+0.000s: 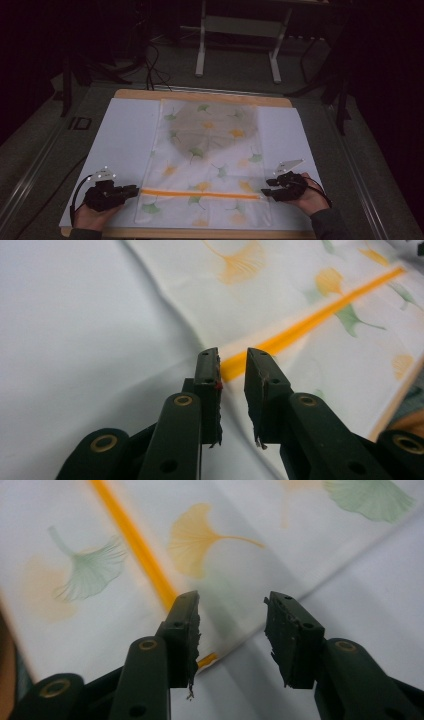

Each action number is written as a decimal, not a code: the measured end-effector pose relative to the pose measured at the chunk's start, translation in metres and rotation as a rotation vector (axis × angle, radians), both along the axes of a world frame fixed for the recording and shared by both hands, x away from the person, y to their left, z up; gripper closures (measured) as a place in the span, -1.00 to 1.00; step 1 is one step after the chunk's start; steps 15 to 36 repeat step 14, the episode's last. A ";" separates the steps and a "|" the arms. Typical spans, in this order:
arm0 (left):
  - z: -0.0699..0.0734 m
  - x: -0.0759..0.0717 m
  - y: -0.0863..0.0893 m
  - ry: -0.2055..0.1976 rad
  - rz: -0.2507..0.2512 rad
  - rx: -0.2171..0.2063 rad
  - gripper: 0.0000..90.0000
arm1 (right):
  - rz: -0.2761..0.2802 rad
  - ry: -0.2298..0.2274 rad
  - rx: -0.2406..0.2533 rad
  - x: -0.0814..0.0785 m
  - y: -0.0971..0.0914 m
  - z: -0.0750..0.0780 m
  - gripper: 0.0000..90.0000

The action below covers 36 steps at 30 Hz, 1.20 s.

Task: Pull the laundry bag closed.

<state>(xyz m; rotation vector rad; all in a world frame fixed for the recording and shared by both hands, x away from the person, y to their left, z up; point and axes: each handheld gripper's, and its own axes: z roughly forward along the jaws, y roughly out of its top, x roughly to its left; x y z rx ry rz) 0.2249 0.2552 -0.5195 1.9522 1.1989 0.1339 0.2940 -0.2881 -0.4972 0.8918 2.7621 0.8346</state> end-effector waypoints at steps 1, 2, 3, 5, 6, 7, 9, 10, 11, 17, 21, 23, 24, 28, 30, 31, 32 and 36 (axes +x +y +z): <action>0.000 0.000 0.002 -0.009 0.016 0.011 0.70 | -0.026 0.001 0.016 0.000 -0.002 -0.002 0.23; 0.000 0.000 0.003 -0.017 0.044 0.020 0.70 | -0.046 -0.002 0.030 0.000 -0.003 -0.004 0.22; 0.000 0.000 0.005 -0.023 0.054 0.032 0.70 | -0.077 -0.010 0.044 0.000 -0.005 -0.006 0.20; -0.001 0.001 0.006 -0.033 0.090 0.056 0.69 | -0.144 -0.026 0.088 0.000 -0.009 -0.011 0.18; -0.002 0.002 0.007 -0.033 0.099 0.066 0.69 | -0.169 -0.036 0.100 0.000 -0.010 -0.012 0.16; -0.002 0.002 0.007 -0.036 0.107 0.071 0.69 | -0.198 -0.049 0.114 -0.001 -0.013 -0.013 0.16; -0.004 0.003 0.006 -0.042 0.136 0.099 0.67 | -0.255 -0.066 0.146 -0.002 -0.017 -0.017 0.14; -0.005 0.005 0.006 -0.041 0.148 0.121 0.66 | -0.272 -0.076 0.157 -0.002 -0.019 -0.018 0.12; -0.006 0.005 0.005 -0.044 0.161 0.131 0.66 | -0.307 -0.089 0.165 -0.002 -0.021 -0.020 0.11; -0.009 0.008 0.004 -0.053 0.191 0.176 0.62 | -0.350 -0.123 0.182 -0.004 -0.026 -0.026 0.07; -0.009 0.008 0.004 -0.053 0.191 0.176 0.62 | -0.350 -0.123 0.182 -0.004 -0.026 -0.026 0.07; -0.009 0.008 0.004 -0.053 0.191 0.176 0.62 | -0.350 -0.123 0.182 -0.004 -0.026 -0.026 0.07; -0.009 0.008 0.004 -0.053 0.191 0.176 0.62 | -0.350 -0.123 0.182 -0.004 -0.026 -0.026 0.07; -0.009 0.008 0.004 -0.053 0.191 0.176 0.62 | -0.350 -0.123 0.182 -0.004 -0.026 -0.026 0.07; -0.009 0.008 0.004 -0.053 0.191 0.176 0.62 | -0.350 -0.123 0.182 -0.004 -0.026 -0.026 0.07; -0.009 0.008 0.004 -0.053 0.191 0.176 0.62 | -0.350 -0.123 0.182 -0.004 -0.026 -0.026 0.07; -0.009 0.008 0.004 -0.053 0.191 0.176 0.62 | -0.350 -0.123 0.182 -0.004 -0.026 -0.026 0.07; -0.009 0.008 0.004 -0.053 0.191 0.176 0.62 | -0.350 -0.123 0.182 -0.004 -0.026 -0.026 0.07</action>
